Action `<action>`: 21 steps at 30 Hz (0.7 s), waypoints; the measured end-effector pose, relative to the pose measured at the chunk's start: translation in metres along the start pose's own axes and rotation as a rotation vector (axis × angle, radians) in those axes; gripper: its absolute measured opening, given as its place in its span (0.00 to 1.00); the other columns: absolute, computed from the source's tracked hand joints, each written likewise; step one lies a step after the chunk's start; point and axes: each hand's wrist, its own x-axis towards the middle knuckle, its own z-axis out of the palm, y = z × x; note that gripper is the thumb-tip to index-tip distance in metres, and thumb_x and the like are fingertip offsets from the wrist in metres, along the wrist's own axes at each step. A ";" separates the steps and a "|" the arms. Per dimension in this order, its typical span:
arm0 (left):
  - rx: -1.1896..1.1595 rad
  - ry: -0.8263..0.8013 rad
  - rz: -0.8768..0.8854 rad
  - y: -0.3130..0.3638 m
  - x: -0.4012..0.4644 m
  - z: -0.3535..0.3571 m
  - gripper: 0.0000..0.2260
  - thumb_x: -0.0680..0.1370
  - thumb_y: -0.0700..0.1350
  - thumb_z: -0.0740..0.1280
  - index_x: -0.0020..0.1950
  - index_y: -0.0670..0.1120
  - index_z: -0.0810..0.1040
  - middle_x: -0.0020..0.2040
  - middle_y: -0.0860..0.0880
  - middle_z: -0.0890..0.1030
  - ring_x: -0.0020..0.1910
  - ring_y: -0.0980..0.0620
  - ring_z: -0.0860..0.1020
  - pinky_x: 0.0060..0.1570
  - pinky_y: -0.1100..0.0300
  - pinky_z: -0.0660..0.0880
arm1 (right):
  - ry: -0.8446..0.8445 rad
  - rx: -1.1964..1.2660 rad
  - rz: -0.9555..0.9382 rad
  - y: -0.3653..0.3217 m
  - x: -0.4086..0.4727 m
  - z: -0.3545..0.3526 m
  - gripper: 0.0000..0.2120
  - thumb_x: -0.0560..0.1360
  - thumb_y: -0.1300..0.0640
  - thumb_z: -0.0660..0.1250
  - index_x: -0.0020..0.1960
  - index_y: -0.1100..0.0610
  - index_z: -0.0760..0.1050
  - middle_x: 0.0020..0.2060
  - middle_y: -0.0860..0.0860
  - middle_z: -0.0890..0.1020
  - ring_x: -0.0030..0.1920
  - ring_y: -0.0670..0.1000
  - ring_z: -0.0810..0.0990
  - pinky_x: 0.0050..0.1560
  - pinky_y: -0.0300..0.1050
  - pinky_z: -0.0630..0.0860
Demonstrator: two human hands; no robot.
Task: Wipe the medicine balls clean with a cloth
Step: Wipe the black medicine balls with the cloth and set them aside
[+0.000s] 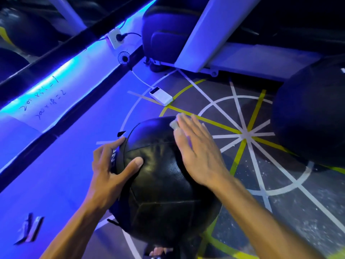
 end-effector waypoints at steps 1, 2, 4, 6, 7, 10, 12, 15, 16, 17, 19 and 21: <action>0.004 0.001 0.005 0.000 0.001 0.001 0.29 0.62 0.70 0.72 0.63 0.72 0.74 0.62 0.62 0.68 0.70 0.60 0.68 0.66 0.65 0.65 | -0.006 -0.032 -0.034 -0.004 0.001 0.001 0.38 0.79 0.32 0.39 0.82 0.51 0.58 0.82 0.45 0.57 0.82 0.45 0.47 0.80 0.52 0.48; 0.010 -0.001 0.017 0.000 0.003 0.001 0.28 0.62 0.70 0.72 0.62 0.74 0.74 0.62 0.63 0.68 0.70 0.61 0.68 0.66 0.67 0.64 | 0.007 -0.079 -0.124 -0.013 -0.007 0.006 0.38 0.80 0.33 0.42 0.81 0.53 0.60 0.81 0.48 0.59 0.82 0.48 0.50 0.80 0.55 0.49; 0.016 -0.002 0.049 -0.001 0.005 0.000 0.25 0.63 0.67 0.71 0.59 0.78 0.72 0.61 0.63 0.68 0.68 0.65 0.67 0.62 0.76 0.63 | -0.026 -0.171 -0.360 -0.036 -0.043 0.021 0.36 0.82 0.35 0.48 0.80 0.58 0.62 0.81 0.53 0.59 0.82 0.52 0.51 0.81 0.57 0.49; 0.016 -0.010 0.072 -0.002 0.003 -0.002 0.24 0.65 0.64 0.69 0.60 0.78 0.72 0.62 0.61 0.68 0.66 0.69 0.67 0.59 0.81 0.61 | -0.093 -0.234 -0.508 -0.041 -0.075 0.033 0.35 0.82 0.36 0.53 0.81 0.58 0.60 0.82 0.52 0.56 0.82 0.51 0.49 0.81 0.55 0.50; 0.020 -0.022 0.077 -0.003 0.002 -0.003 0.24 0.65 0.64 0.69 0.62 0.75 0.73 0.63 0.58 0.69 0.65 0.71 0.68 0.59 0.81 0.61 | -0.082 -0.232 -0.539 -0.034 -0.076 0.033 0.33 0.83 0.38 0.53 0.81 0.55 0.61 0.82 0.49 0.56 0.82 0.49 0.49 0.81 0.54 0.51; 0.012 -0.020 0.049 -0.002 -0.002 -0.006 0.29 0.64 0.66 0.71 0.65 0.64 0.75 0.63 0.58 0.69 0.65 0.70 0.69 0.58 0.82 0.62 | 0.059 -0.176 -0.417 -0.005 -0.055 0.021 0.26 0.86 0.44 0.47 0.81 0.49 0.60 0.82 0.44 0.57 0.82 0.47 0.52 0.80 0.55 0.54; 0.002 -0.021 0.028 -0.002 -0.001 -0.004 0.30 0.63 0.68 0.72 0.64 0.66 0.75 0.64 0.60 0.69 0.69 0.64 0.68 0.58 0.82 0.62 | 0.123 -0.040 -0.238 0.016 -0.042 0.013 0.25 0.86 0.45 0.45 0.81 0.47 0.61 0.81 0.43 0.59 0.81 0.44 0.54 0.80 0.53 0.56; -0.006 -0.016 0.039 -0.001 -0.003 0.002 0.28 0.63 0.68 0.73 0.63 0.70 0.75 0.65 0.62 0.68 0.71 0.58 0.68 0.59 0.79 0.65 | 0.149 0.302 0.089 0.040 -0.024 0.000 0.30 0.83 0.37 0.43 0.80 0.46 0.63 0.77 0.41 0.67 0.77 0.39 0.62 0.78 0.51 0.60; -0.004 -0.016 0.045 0.000 -0.004 0.004 0.28 0.63 0.68 0.73 0.62 0.71 0.75 0.65 0.63 0.68 0.72 0.58 0.68 0.59 0.78 0.65 | 0.135 0.310 0.105 0.035 -0.020 -0.002 0.30 0.83 0.37 0.44 0.79 0.47 0.64 0.76 0.42 0.69 0.77 0.40 0.63 0.78 0.51 0.61; 0.001 -0.018 0.053 0.001 -0.003 0.006 0.28 0.63 0.68 0.73 0.62 0.71 0.75 0.65 0.63 0.68 0.71 0.58 0.67 0.59 0.78 0.65 | 0.131 0.222 0.050 0.022 -0.019 -0.002 0.29 0.83 0.40 0.47 0.79 0.50 0.66 0.76 0.44 0.70 0.77 0.43 0.63 0.79 0.51 0.59; 0.022 -0.014 0.063 0.002 -0.001 0.007 0.27 0.63 0.68 0.72 0.62 0.71 0.74 0.64 0.62 0.68 0.71 0.58 0.68 0.59 0.79 0.63 | 0.166 -0.045 -0.186 -0.006 -0.023 0.015 0.26 0.82 0.47 0.53 0.77 0.56 0.68 0.77 0.50 0.69 0.79 0.49 0.62 0.80 0.51 0.55; 0.014 -0.003 0.052 0.005 -0.003 0.006 0.28 0.63 0.67 0.72 0.63 0.68 0.75 0.65 0.56 0.69 0.69 0.62 0.69 0.58 0.80 0.63 | 0.158 -0.113 -0.319 -0.020 -0.026 0.027 0.25 0.83 0.53 0.56 0.78 0.58 0.67 0.77 0.51 0.69 0.79 0.50 0.62 0.80 0.51 0.57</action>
